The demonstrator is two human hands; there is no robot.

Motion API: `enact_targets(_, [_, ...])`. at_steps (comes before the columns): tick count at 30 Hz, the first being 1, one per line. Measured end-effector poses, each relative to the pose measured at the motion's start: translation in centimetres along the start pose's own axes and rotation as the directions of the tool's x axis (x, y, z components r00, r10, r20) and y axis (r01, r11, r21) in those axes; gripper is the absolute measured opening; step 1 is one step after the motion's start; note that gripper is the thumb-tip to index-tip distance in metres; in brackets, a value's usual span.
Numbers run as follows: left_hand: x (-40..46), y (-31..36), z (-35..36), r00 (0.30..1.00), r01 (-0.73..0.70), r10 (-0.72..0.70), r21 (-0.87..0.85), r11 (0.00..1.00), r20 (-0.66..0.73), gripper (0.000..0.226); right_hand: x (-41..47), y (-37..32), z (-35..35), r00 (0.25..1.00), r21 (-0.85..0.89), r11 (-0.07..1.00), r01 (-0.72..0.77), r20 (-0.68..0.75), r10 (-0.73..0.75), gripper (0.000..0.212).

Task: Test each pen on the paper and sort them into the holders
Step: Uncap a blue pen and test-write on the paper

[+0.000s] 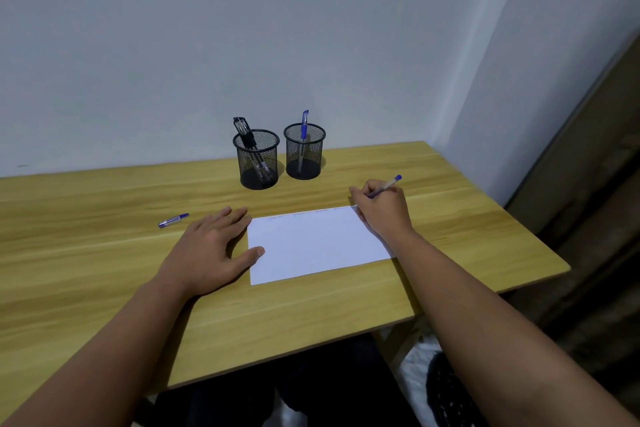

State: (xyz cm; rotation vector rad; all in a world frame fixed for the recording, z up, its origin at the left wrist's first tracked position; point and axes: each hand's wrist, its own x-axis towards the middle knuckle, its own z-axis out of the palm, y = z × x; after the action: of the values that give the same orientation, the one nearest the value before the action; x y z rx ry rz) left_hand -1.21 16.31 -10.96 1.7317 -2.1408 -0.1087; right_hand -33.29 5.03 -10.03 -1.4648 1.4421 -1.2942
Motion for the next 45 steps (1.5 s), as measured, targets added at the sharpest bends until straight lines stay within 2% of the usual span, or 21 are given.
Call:
enact_targets(4, [0.04,0.03,-0.06,1.0,-0.003,0.003,0.006,1.0,-0.001,0.087,-0.03,-0.24,0.01,0.999,0.018,0.999,0.03,-0.021,-0.03,0.043])
enact_targets(10, [0.02,0.03,-0.07,1.0,-0.004,0.003,0.013,1.0,0.001,0.087,-0.28,-0.38,-0.36,0.998,0.005,1.0,-0.013,-0.059,0.013,0.037])
enact_targets(34, [-0.01,0.13,0.0,1.0,0.005,-0.005,0.009,1.0,0.002,0.086,0.07,0.05,-0.48,0.995,-0.158,0.987,0.024,-0.096,-0.039,0.039])
enact_targets(45, [0.06,0.15,-0.04,1.0,0.004,-0.004,0.007,1.0,0.003,0.086,0.02,-0.3,-0.48,0.984,-0.284,0.956,0.074,-0.135,-0.116,0.051])
